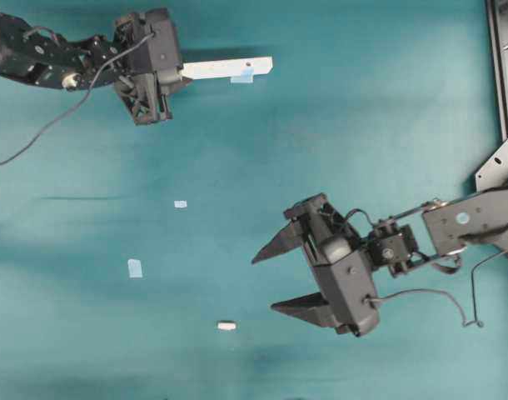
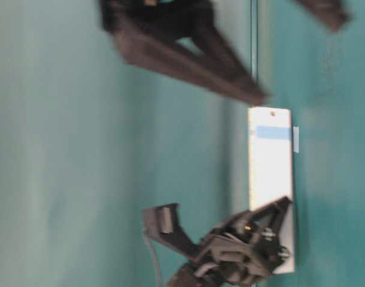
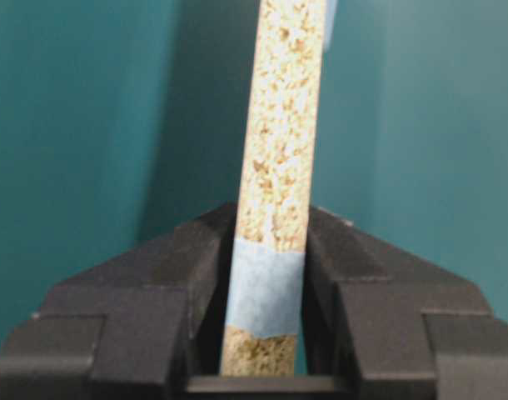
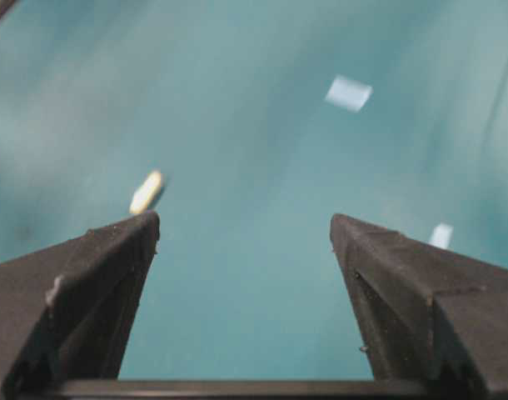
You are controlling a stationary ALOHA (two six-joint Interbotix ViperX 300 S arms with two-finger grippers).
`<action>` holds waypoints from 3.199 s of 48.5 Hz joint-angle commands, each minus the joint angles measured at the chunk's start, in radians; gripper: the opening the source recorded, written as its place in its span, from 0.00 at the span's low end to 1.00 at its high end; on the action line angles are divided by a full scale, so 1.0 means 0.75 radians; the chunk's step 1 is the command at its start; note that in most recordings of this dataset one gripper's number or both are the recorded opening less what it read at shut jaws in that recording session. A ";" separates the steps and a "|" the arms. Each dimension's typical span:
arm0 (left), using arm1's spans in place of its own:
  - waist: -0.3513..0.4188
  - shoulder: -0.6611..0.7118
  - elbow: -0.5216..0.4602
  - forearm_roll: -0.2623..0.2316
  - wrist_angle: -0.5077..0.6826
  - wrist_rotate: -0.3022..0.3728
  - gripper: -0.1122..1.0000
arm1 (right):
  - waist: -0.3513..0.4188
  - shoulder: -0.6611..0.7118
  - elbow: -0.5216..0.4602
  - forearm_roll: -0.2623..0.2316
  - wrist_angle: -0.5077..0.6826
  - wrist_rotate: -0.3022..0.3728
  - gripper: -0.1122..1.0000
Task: Move the wooden board into place and insert the rod into its hole.
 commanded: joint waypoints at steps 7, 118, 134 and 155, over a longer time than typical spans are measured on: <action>-0.086 -0.139 -0.065 -0.002 0.117 -0.117 0.30 | -0.020 -0.131 -0.057 0.000 0.043 0.002 0.93; -0.614 0.485 -0.871 -0.002 0.243 -0.569 0.48 | -0.112 -0.323 -0.010 -0.178 0.202 0.002 0.93; -0.612 0.444 -0.841 0.002 0.262 -0.558 0.53 | -0.112 -0.325 -0.010 -0.178 0.202 0.002 0.93; -0.610 0.256 -0.565 0.002 0.270 -0.554 0.53 | -0.112 -0.325 -0.008 -0.178 0.202 0.002 0.93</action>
